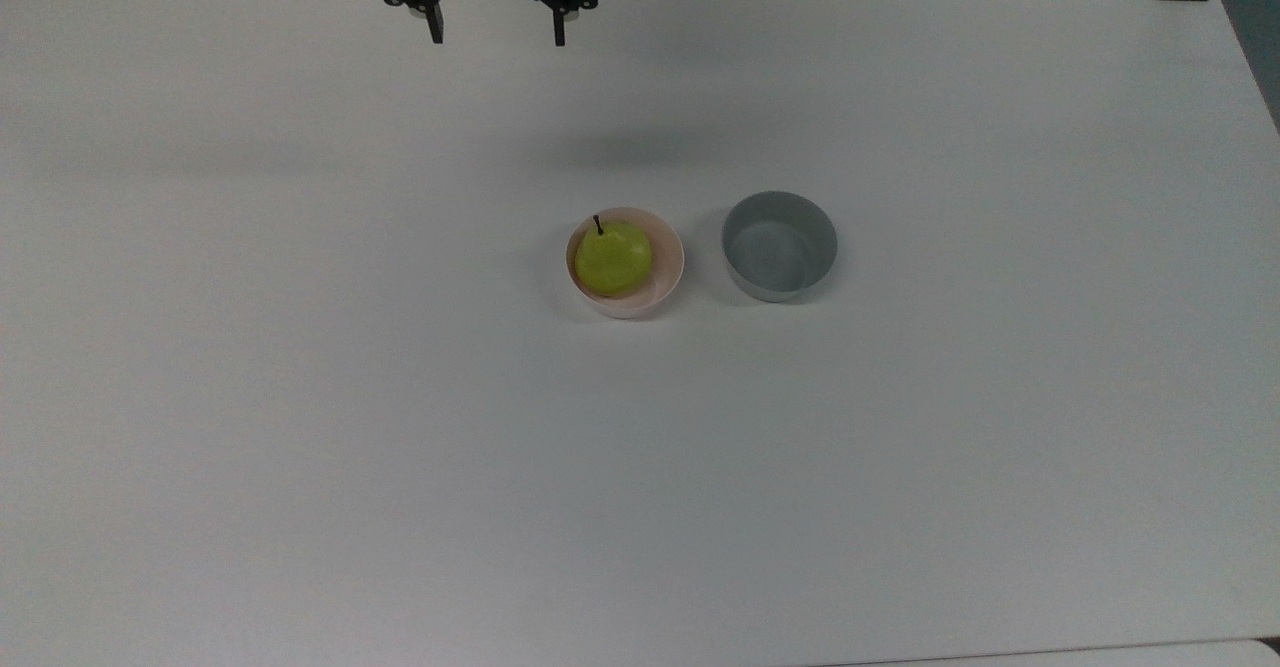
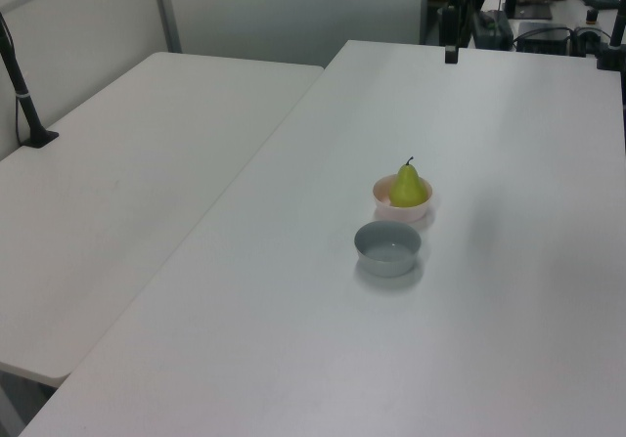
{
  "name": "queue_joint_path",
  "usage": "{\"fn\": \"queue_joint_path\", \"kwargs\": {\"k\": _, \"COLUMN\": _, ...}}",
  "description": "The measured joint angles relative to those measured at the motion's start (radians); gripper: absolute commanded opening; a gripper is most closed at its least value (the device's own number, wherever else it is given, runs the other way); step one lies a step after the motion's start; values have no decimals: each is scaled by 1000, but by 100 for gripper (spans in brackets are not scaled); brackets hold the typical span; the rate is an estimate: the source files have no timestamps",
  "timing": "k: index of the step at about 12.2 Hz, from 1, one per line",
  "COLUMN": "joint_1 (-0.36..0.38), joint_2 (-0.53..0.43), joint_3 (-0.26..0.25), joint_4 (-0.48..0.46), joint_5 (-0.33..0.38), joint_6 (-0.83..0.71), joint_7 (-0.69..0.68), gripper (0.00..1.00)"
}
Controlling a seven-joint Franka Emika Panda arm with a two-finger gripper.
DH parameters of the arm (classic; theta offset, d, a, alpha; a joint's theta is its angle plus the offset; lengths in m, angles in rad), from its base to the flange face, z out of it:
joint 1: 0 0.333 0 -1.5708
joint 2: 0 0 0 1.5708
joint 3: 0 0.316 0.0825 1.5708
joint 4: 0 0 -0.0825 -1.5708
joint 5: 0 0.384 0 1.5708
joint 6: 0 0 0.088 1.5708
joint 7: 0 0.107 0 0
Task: Pick up a pear from the bowl
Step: 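Move the open gripper toward the pink bowl holding the pear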
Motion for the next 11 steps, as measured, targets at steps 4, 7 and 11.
{"fn": "queue_joint_path", "kwargs": {"k": 4, "joint_1": 29, "joint_2": 29, "joint_3": 31, "joint_4": -30, "joint_5": 0, "joint_6": 76, "joint_7": 0, "gripper": 100}}
{"fn": "queue_joint_path", "kwargs": {"k": 7, "joint_1": 34, "joint_2": 69, "joint_3": 44, "joint_4": -73, "joint_5": 0, "joint_6": 142, "joint_7": -6, "gripper": 100}}
{"fn": "queue_joint_path", "kwargs": {"k": 11, "joint_1": 74, "joint_2": 121, "joint_3": 45, "joint_4": -165, "joint_5": -13, "joint_6": 311, "joint_7": -9, "gripper": 100}}
